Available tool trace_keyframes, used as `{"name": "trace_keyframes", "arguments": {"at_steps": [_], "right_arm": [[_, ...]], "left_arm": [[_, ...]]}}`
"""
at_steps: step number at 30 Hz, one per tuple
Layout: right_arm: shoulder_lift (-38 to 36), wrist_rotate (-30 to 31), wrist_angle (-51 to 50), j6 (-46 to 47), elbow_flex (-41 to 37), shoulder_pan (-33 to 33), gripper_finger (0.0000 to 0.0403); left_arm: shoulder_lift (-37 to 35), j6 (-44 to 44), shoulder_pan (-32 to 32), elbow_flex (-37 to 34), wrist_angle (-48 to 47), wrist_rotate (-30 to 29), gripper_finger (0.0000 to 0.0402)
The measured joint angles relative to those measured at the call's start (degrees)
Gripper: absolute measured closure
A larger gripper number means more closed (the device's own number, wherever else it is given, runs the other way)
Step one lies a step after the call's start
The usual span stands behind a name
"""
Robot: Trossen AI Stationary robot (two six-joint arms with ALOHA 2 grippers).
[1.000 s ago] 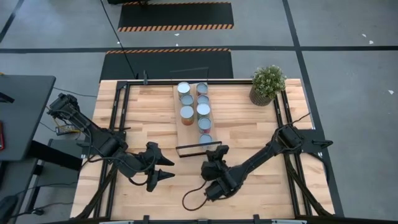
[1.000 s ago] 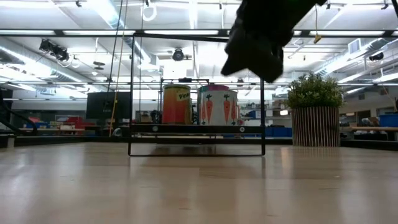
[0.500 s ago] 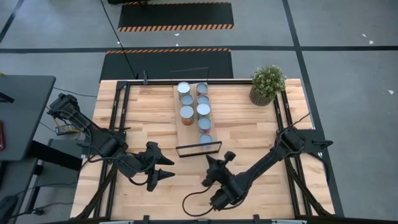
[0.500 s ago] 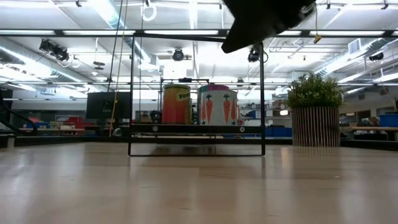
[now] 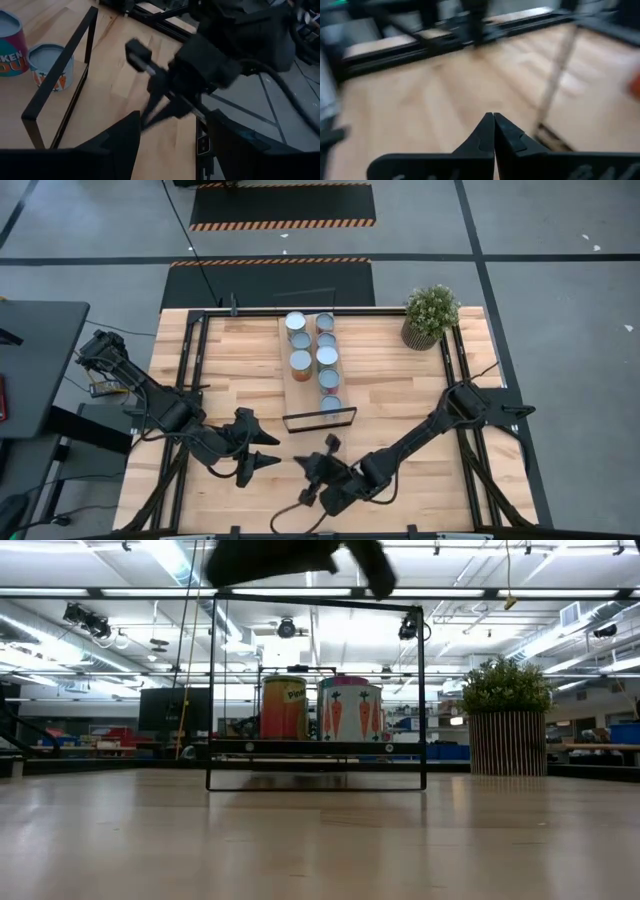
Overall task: Pick and place cans onto a shelf
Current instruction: Return to Home Position
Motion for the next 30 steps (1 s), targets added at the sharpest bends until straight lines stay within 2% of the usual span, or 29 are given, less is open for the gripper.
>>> {"name": "trace_keyframes", "arguments": {"at_steps": [1, 5, 9, 12, 19, 24, 30], "right_arm": [[-0.01, -2.81, 2.95, -2.63, -1.00, -0.28, 0.0402], [-0.02, -12.40, 7.14, -2.86, -6.72, -1.61, 0.0402], [0.00, -27.90, 15.64, -14.79, -12.21, -2.82, 0.0403], [-0.03, -36.90, 17.13, -17.16, -14.06, -3.81, 0.0403], [-3.98, -42.53, 17.06, -21.38, -15.77, -8.43, 0.0403], [-5.10, -47.15, 21.21, -17.32, -21.41, -12.17, 0.0403], [-6.40, -48.58, 23.30, -18.67, -25.26, -14.10, 0.0403]], "left_arm": [[0.00, -0.04, -0.02, 0.00, -0.17, 0.00, 0.0169], [0.00, -0.19, 0.00, 0.02, -0.68, 0.82, 0.0169], [0.00, -0.79, -0.02, 0.04, -1.53, 2.09, 0.0169], [0.00, -1.11, -0.02, 0.04, -2.18, 2.62, 0.0169], [0.00, -1.62, -0.04, 0.04, -2.77, 3.31, 0.0169], [0.00, -1.68, -0.04, 0.04, -3.71, 3.30, 0.0169], [0.00, -1.68, -0.07, 0.04, -4.59, 3.30, 0.0169]]}}
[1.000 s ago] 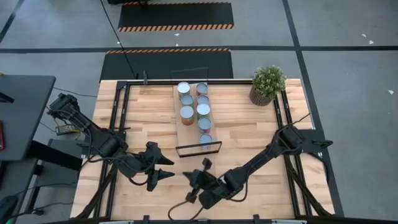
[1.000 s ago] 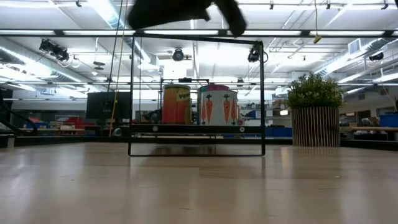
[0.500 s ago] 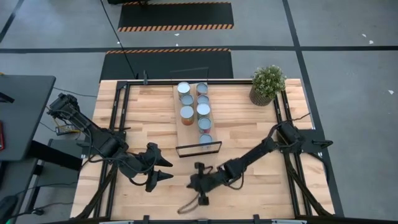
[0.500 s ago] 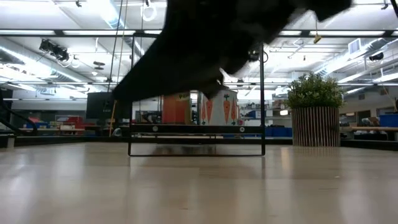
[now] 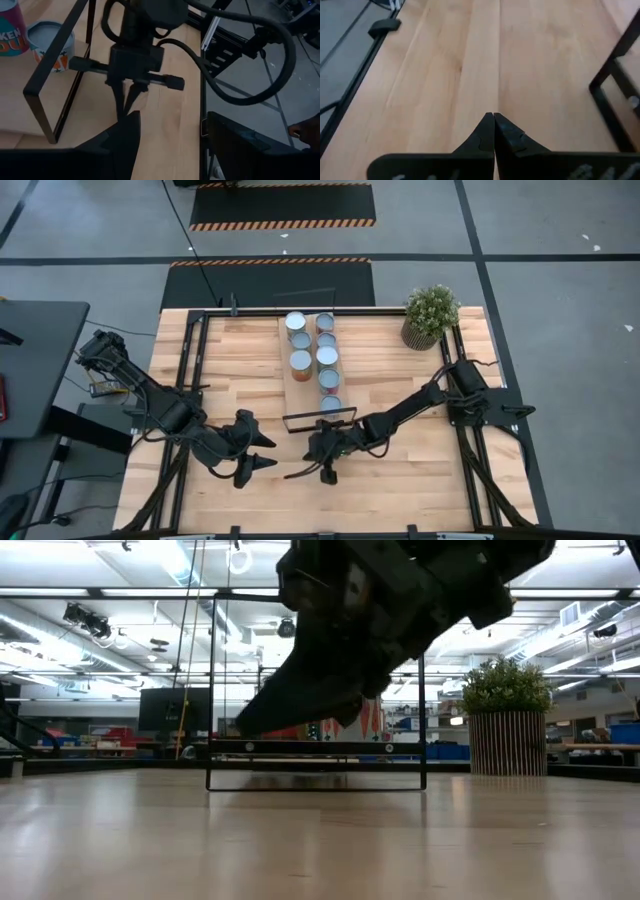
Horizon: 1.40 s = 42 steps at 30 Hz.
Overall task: Pick and place cans onto a shelf
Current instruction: Return to Home Position
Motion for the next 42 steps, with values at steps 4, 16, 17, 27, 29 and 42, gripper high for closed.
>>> {"name": "trace_keyframes", "arguments": {"at_steps": [4, 16, 17, 27, 29, 42], "right_arm": [[-1.41, 2.20, -1.40, -0.97, 0.01, -0.99, 0.0403], [-2.16, 5.26, -5.07, -1.62, 0.11, -1.73, 0.0403], [-2.16, 4.84, -5.07, -1.62, 0.11, -1.72, 0.0403], [-3.21, -0.90, -6.70, 0.29, 2.93, 3.31, 0.0403], [-5.23, -0.90, -11.20, 0.06, 3.85, 4.87, 0.0403], [-29.37, 2.83, -26.22, 8.82, -5.88, 9.73, 0.0403]], "left_arm": [[0.00, 0.00, 0.00, 0.00, -0.24, -0.01, 0.0169], [0.00, -0.02, 0.00, 0.00, -0.78, -1.53, 0.0169], [0.00, -0.05, 0.00, 0.00, -0.81, -1.53, 0.0169], [0.00, -1.60, 0.00, 0.00, -0.79, -1.44, 0.0169], [0.00, -2.44, 0.00, 0.00, -0.79, -1.00, 0.0169], [-5.85, 3.81, -3.93, -0.04, -1.92, -22.03, 0.0220]]}}
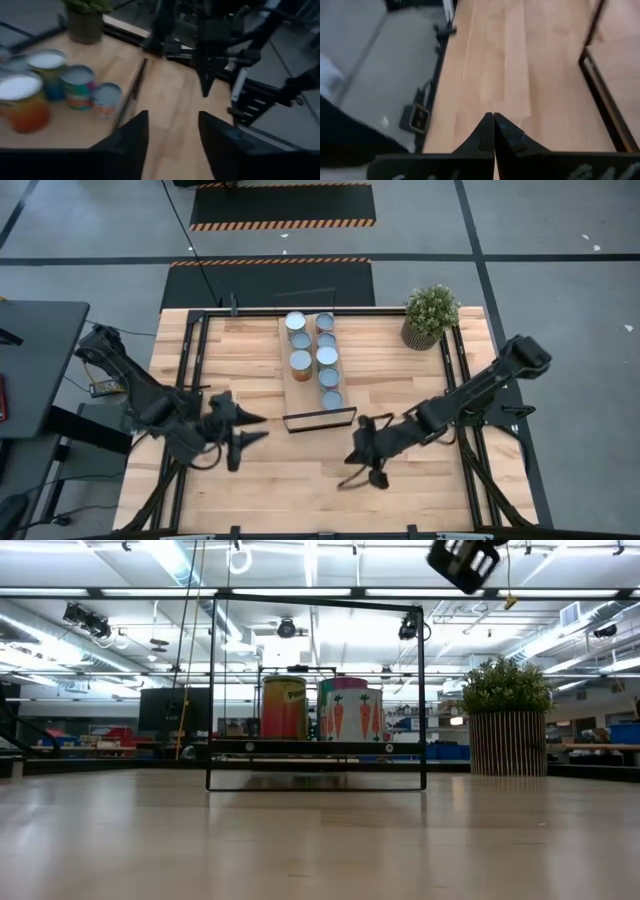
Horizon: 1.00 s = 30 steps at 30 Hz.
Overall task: Pick and place cans onto a shelf
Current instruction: Return to Home Position
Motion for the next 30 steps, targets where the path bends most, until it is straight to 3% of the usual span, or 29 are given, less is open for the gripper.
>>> {"name": "trace_keyframes", "arguments": {"at_steps": [5, 13, 19, 27, 30], "right_arm": [[-9.29, 1.69, 9.31, 6.27, -10.52, -1.45, 0.0403], [-24.90, 7.03, 12.98, 9.50, -22.63, -4.87, 0.0402], [-34.67, 8.47, 14.09, 8.71, -29.33, -9.76, 0.0402], [-43.58, 1.34, 21.76, 8.14, -39.28, -19.45, 0.0402], [-47.31, 1.22, 22.61, 8.12, -41.49, -21.88, 0.0402]], "left_arm": [[-6.72, 2.15, 1.43, -1.02, -6.55, -1.38, 0.0287], [-22.37, 5.29, 7.07, -10.93, -5.72, -0.78, 0.0390], [-32.60, 5.26, 11.80, -16.86, -3.23, -0.37, 0.0394], [-41.76, 1.61, 16.68, -23.20, -2.90, -2.50, 0.0399], [-44.94, -0.73, 17.66, -24.94, -3.29, -4.45, 0.0400]]}}
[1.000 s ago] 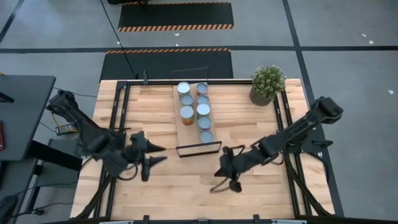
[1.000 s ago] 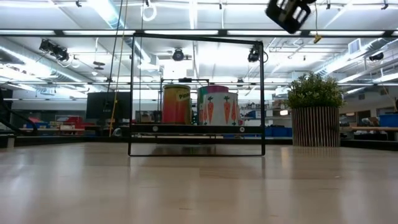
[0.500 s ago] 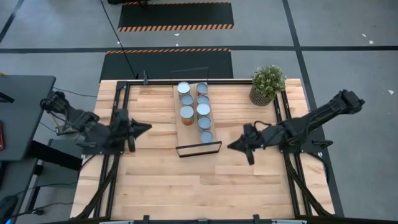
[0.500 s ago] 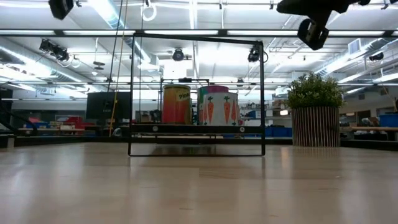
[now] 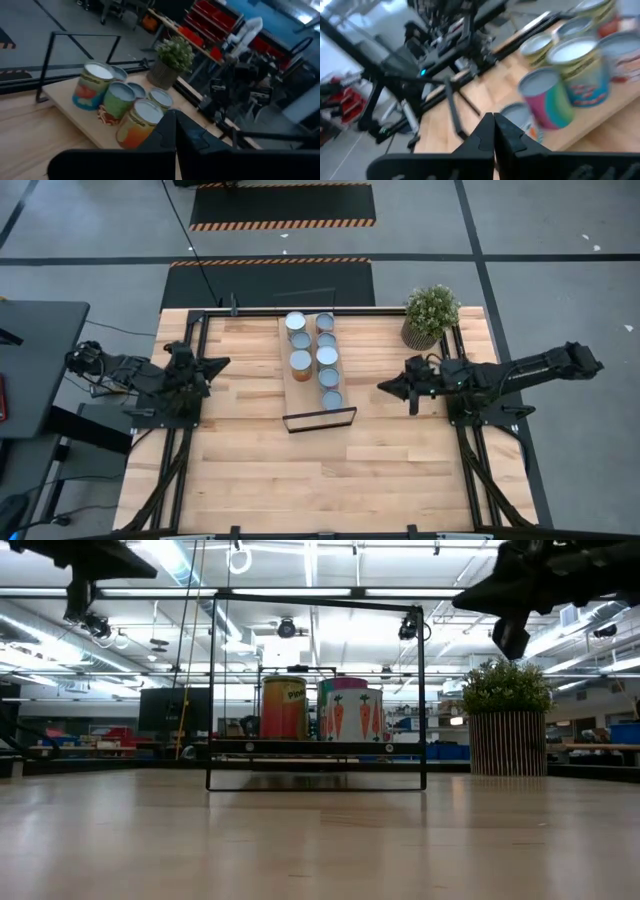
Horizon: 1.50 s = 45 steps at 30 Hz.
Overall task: Pick and place cans onto a shelf
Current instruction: Return to Home Position
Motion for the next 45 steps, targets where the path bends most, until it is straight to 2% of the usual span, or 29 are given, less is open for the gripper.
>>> {"name": "trace_keyframes", "arguments": {"at_steps": [5, 12, 18, 21, 24, 28, 36, 45], "right_arm": [[-7.96, 3.01, -0.18, -0.96, -4.24, -2.31, 0.0400], [-19.26, 3.25, 0.19, 4.44, -12.61, -2.84, 0.0400], [-26.66, 3.25, 0.18, 8.96, -17.29, -2.82, 0.0399], [-29.43, 3.30, 0.29, 9.08, -18.75, -2.82, 0.0399], [-31.31, 3.43, -1.70, 9.09, -19.12, -2.82, 0.0399], [-31.90, 4.05, -3.34, 8.12, -19.12, -2.83, 0.0399], [-31.70, 14.83, -7.50, 8.55, -19.10, -2.90, 0.0399], [-31.62, 14.72, -7.61, 8.44, -19.10, -2.90, 0.0397]], "left_arm": [[-4.60, -3.74, -0.15, -0.59, -4.86, -1.04, 0.0400], [-8.97, -10.86, -0.15, -0.59, -13.52, -5.71, 0.0401], [-9.36, -17.09, -0.15, -1.03, -19.50, -6.61, 0.0401], [-9.36, -20.63, -0.15, -4.39, -19.27, -7.48, 0.0401], [-9.36, -25.18, -0.15, -9.73, -16.16, -7.15, 0.0401], [-9.36, -28.93, -0.15, -15.93, -9.53, -3.79, 0.0402], [-9.37, -30.07, -0.17, -25.95, 6.57, -1.66, 0.0401], [-8.46, -25.77, -0.17, -26.49, 8.03, -1.94, 0.0399]]}}
